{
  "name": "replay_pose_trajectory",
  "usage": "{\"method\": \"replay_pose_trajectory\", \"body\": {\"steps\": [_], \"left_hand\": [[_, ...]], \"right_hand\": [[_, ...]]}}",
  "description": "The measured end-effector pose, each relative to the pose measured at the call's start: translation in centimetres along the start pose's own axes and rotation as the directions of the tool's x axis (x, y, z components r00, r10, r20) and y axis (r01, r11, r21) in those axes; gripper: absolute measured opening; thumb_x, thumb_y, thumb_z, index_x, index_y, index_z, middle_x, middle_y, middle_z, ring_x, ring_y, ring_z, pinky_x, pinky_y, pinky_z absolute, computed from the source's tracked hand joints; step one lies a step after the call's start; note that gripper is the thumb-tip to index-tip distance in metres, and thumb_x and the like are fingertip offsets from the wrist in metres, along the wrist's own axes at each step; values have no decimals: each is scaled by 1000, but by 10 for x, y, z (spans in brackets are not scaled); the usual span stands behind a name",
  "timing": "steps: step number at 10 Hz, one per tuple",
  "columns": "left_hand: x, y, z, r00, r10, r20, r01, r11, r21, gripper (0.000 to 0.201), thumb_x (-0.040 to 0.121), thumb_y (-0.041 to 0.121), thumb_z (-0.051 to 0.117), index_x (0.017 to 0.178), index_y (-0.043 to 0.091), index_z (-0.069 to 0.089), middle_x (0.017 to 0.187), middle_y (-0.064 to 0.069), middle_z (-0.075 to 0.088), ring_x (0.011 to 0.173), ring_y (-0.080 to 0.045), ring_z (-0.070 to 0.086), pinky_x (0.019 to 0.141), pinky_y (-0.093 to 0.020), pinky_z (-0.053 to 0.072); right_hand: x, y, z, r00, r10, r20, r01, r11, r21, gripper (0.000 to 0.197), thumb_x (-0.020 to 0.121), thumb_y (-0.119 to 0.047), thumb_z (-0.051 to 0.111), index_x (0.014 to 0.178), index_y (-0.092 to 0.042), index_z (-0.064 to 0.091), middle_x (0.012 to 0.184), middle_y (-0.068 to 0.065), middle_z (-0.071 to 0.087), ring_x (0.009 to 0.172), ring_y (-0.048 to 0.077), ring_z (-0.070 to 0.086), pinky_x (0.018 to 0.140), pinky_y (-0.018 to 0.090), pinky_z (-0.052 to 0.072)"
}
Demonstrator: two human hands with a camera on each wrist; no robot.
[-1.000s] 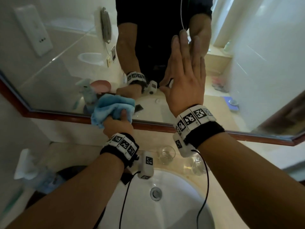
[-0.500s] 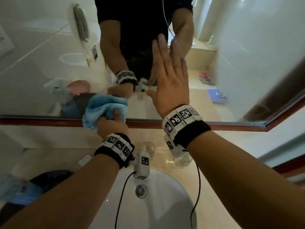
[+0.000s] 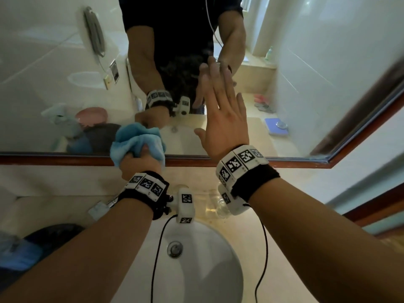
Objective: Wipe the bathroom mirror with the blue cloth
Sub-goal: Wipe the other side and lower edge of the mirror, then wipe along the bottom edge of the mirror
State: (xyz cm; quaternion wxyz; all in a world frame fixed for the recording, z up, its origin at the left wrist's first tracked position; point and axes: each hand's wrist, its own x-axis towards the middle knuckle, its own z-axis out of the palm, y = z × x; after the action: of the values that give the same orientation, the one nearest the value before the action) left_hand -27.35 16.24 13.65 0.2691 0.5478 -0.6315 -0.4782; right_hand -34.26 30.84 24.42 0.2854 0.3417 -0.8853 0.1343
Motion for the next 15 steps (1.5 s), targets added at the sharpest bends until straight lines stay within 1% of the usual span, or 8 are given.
{"method": "replay_pose_trajectory", "body": {"steps": [3, 5, 7, 8, 9, 11, 13, 15], "left_hand": [[1, -6, -62, 999, 47, 23, -41, 980, -193, 46, 91, 43, 63, 121, 8, 65, 117, -12, 67, 107, -34, 64, 90, -37, 51], [8, -11, -120, 979, 196, 49, -161, 903, -397, 31, 80, 44, 69, 84, 13, 65, 85, -9, 71, 81, -33, 70, 72, -41, 58], [13, -26, -187, 935, 83, 345, 210, 655, -726, 26, 93, 16, 51, 112, 2, 61, 101, -19, 66, 93, -31, 64, 79, -42, 55], [19, -32, -217, 886, 18, 464, 373, 565, -736, 38, 98, 35, 49, 124, 9, 58, 112, -18, 68, 97, -30, 67, 76, -38, 57], [28, -43, -235, 914, 54, 402, 272, 654, -706, 34, 96, 24, 56, 127, 10, 59, 118, -18, 68, 100, -31, 69, 83, -42, 57], [32, -63, -266, 927, 85, 364, 145, 816, -560, 43, 96, -4, 41, 127, 21, 54, 114, -10, 64, 110, -30, 60, 97, -47, 50], [32, -82, -280, 907, 25, 420, 205, 846, -492, 64, 66, 10, 53, 127, 25, 61, 122, -13, 66, 114, -39, 59, 98, -59, 48], [34, -111, -300, 865, -37, 500, 289, 852, -437, 45, 83, -6, 44, 119, 14, 65, 120, -24, 65, 111, -42, 62, 98, -56, 49]], "right_hand": [[-1, -65, -12, 883, -231, 408, 134, 959, 251, 48, 90, -44, 58, 132, -23, 50, 126, 2, 58, 112, 21, 55, 86, 26, 41], [-1, -139, -12, 837, -330, 435, 163, 911, 378, 40, 86, -43, 63, 117, -18, 60, 110, 4, 66, 98, 24, 62, 84, 38, 51], [-11, -197, -6, 798, -447, 405, 221, 841, 493, 21, 82, -33, 63, 99, -21, 67, 85, 0, 66, 79, 21, 62, 65, 27, 41], [-23, -220, -4, 722, -531, 444, 255, 800, 543, 18, 80, -31, 67, 97, -27, 68, 84, -4, 65, 80, 19, 64, 67, 27, 45], [-33, -236, 0, 651, -600, 465, 246, 746, 618, 32, 77, -21, 73, 108, -26, 71, 100, -1, 71, 87, 15, 65, 77, 29, 53], [-36, -251, 28, 829, -396, 394, 9, 714, 700, 28, 78, -27, 75, 105, -21, 70, 102, -4, 71, 91, 9, 66, 85, 36, 57], [-47, -267, 39, 714, -412, 566, -146, 703, 696, 75, 82, -31, 74, 144, -24, 33, 137, 3, 53, 122, 21, 53, 103, 38, 45], [-76, -275, 60, 659, -439, 611, -307, 585, 751, 27, 69, -42, 78, 86, -31, 60, 87, -5, 67, 83, 13, 64, 75, 32, 53]]}}
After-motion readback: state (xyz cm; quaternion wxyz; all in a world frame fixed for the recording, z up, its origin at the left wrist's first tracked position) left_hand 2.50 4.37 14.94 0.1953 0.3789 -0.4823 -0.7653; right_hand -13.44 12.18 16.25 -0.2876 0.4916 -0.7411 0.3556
